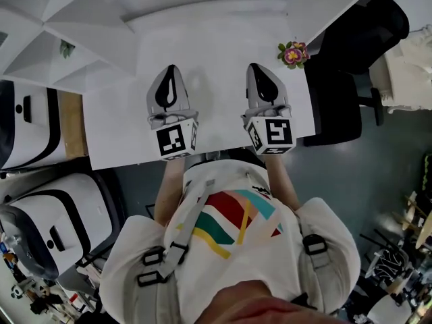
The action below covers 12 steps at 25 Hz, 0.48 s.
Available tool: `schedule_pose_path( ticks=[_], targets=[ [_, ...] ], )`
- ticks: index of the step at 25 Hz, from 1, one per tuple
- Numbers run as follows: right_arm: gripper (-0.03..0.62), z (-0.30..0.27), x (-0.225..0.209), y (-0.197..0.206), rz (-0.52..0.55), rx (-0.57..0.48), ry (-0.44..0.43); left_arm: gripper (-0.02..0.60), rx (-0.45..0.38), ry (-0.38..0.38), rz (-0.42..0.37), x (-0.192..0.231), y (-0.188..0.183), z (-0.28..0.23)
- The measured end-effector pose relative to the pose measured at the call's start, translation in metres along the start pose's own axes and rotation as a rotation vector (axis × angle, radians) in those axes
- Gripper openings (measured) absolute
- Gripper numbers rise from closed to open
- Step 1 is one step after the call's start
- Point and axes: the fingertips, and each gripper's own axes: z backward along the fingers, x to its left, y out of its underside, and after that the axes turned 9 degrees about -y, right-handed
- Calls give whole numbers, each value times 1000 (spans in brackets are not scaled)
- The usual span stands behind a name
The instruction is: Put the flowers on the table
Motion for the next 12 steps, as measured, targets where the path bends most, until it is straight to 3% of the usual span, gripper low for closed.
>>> schedule_pose_path(
  ticks=[12],
  targets=[
    [0,-8,4,5,22,23,-26,3,-14,-38,10,13,-5,3]
  ],
)
